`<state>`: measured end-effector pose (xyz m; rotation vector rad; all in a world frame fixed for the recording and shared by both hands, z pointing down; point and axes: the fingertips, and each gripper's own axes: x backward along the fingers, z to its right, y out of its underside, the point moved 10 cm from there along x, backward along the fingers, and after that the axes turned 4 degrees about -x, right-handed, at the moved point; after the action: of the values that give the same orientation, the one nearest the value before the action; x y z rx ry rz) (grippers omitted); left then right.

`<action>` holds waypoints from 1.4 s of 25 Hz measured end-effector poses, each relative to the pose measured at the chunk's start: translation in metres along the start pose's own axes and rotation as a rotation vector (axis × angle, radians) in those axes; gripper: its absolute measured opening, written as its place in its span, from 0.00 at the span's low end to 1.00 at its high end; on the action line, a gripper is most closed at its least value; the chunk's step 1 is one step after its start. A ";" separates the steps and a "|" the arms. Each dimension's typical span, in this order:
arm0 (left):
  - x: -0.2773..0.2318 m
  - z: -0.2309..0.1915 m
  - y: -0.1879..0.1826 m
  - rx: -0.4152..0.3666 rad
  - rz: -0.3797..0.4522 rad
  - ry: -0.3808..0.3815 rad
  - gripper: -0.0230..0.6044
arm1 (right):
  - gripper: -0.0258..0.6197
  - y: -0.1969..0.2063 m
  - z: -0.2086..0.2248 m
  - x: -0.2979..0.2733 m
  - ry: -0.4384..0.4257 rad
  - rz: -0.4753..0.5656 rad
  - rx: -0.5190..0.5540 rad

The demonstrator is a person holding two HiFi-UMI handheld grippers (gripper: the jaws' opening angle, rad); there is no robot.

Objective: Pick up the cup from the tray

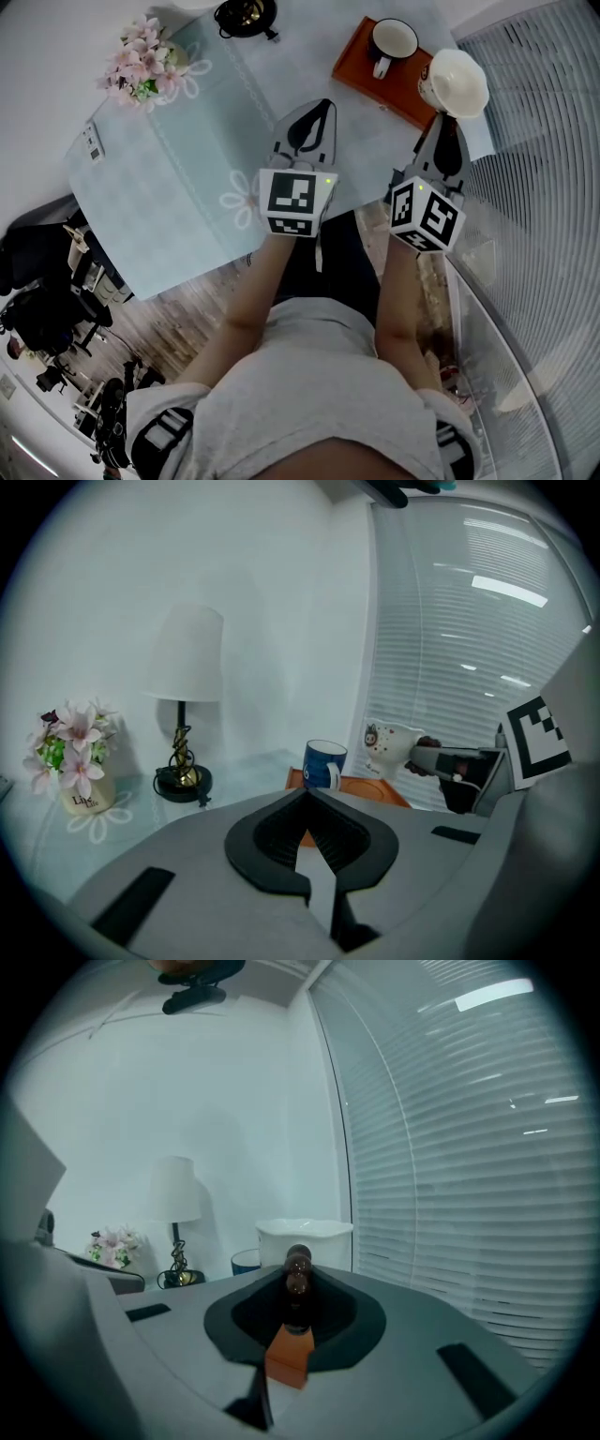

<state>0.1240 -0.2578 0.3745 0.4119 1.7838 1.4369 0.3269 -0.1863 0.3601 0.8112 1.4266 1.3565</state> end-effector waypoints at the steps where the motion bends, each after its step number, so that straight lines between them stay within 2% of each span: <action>1: 0.004 -0.001 -0.001 0.006 0.007 -0.007 0.04 | 0.09 -0.005 -0.005 0.005 -0.018 0.008 0.007; 9: 0.046 -0.026 -0.004 0.051 0.063 -0.108 0.05 | 0.09 -0.022 -0.067 0.023 -0.209 0.033 0.017; 15: 0.081 -0.060 0.006 0.087 0.080 -0.224 0.04 | 0.09 -0.010 -0.129 0.016 -0.382 -0.003 0.023; 21: 0.104 -0.097 0.022 0.130 0.065 -0.329 0.04 | 0.09 0.013 -0.185 0.001 -0.503 -0.074 0.048; 27: 0.115 -0.119 0.050 0.169 0.034 -0.403 0.05 | 0.09 0.054 -0.221 -0.016 -0.581 -0.150 0.079; 35: 0.126 -0.135 0.075 0.222 -0.006 -0.454 0.04 | 0.09 0.091 -0.241 -0.034 -0.587 -0.231 0.132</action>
<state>-0.0723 -0.2403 0.4032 0.7798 1.5673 1.0387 0.0976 -0.2825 0.4336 0.9957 1.1045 0.7651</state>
